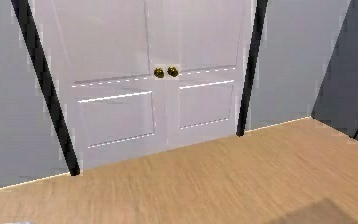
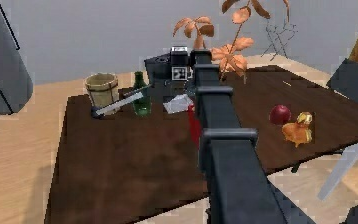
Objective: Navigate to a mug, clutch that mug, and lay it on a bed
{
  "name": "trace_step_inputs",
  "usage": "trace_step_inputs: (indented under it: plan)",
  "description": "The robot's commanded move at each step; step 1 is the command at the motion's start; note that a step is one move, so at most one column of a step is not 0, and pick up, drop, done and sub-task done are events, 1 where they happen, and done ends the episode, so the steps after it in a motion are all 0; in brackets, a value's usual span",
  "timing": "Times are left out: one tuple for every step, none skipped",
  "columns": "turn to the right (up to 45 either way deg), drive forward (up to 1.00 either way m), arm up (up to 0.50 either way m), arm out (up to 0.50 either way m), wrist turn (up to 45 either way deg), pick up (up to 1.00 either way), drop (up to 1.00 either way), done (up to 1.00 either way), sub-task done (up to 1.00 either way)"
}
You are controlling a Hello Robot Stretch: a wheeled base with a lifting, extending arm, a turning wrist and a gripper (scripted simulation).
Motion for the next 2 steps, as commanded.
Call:
trace_step_inputs:
  plan:
    - [0.0,0.00,0.00,0.00,-45.0,0.00,0.00,0.00,0.00]
    - [0.0,0.00,0.00,0.00,-24.0,0.00,0.00,0.00,0.00]
